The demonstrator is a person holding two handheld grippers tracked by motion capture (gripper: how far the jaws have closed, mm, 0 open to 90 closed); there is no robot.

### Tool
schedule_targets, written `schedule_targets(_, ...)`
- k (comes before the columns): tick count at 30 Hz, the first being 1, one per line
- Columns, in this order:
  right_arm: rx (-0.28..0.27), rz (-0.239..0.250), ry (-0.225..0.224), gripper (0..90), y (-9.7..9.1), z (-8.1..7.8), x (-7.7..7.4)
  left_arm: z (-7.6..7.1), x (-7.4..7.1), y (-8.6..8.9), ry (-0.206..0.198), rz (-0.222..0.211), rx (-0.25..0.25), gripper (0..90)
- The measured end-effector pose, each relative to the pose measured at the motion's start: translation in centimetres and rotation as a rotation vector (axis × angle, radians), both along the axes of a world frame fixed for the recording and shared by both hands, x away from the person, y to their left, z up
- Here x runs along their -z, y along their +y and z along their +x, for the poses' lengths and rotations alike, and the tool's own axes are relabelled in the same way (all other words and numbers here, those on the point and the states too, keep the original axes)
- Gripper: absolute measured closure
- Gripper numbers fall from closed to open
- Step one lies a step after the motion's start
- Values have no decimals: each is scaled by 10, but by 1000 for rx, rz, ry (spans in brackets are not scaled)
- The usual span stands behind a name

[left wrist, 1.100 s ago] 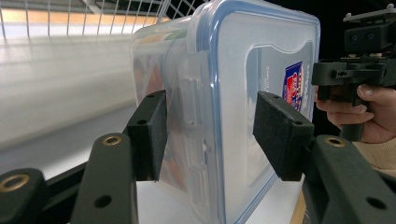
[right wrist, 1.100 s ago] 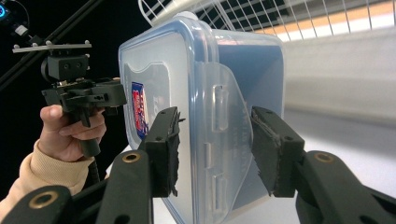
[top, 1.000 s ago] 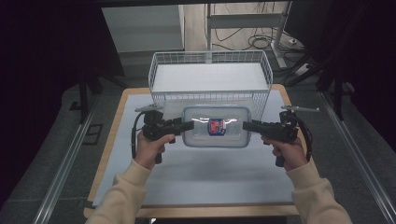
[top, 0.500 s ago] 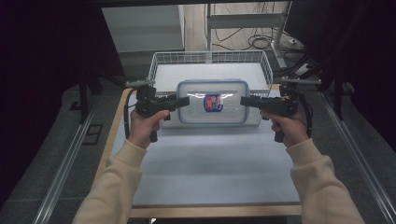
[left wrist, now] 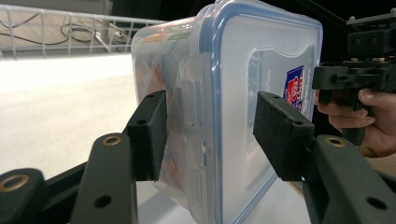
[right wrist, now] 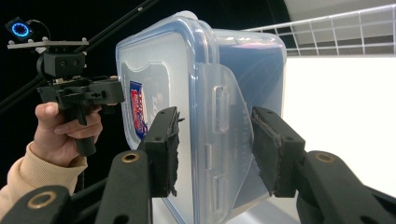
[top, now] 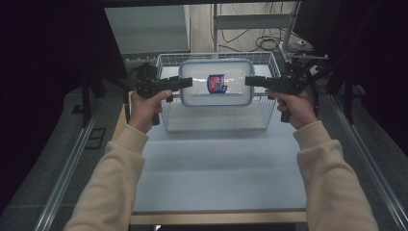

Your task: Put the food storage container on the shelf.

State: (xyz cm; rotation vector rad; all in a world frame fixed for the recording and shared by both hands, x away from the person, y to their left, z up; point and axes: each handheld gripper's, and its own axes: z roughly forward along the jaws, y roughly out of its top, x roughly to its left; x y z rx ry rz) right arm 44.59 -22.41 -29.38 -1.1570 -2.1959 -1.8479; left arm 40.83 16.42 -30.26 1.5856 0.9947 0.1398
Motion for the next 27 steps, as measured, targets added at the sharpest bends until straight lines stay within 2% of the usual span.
schedule_targets(2, -1, 0, 12, 528, 1, 12, -3, 7, -4, 0, 2, 5, -3, 462)
schedule_targets(7, 11, -4, 36, 520, 2, 27, -5, 25, -7, -1, 12, 7, -15, 462)
schedule_targets(8, 14, -6, 40, 519, 3, 35, -5, 29, -6, -1, 17, 6, -17, 462)
schedule_targets(12, 14, -11, 59, 518, 4, 46, -2, 42, -1, 0, 40, -8, -22, 462)
schedule_targets(15, 28, -14, 92, 514, 5, 59, 2, 53, 4, 2, 58, -1, -15, 462)
schedule_targets(19, 35, -8, 116, 514, 6, 67, 7, 63, 8, 1, 83, 1, -25, 458)
schedule_targets(27, 64, 1, 144, 497, 7, 78, 10, 73, 9, -2, 102, 6, -37, 442)
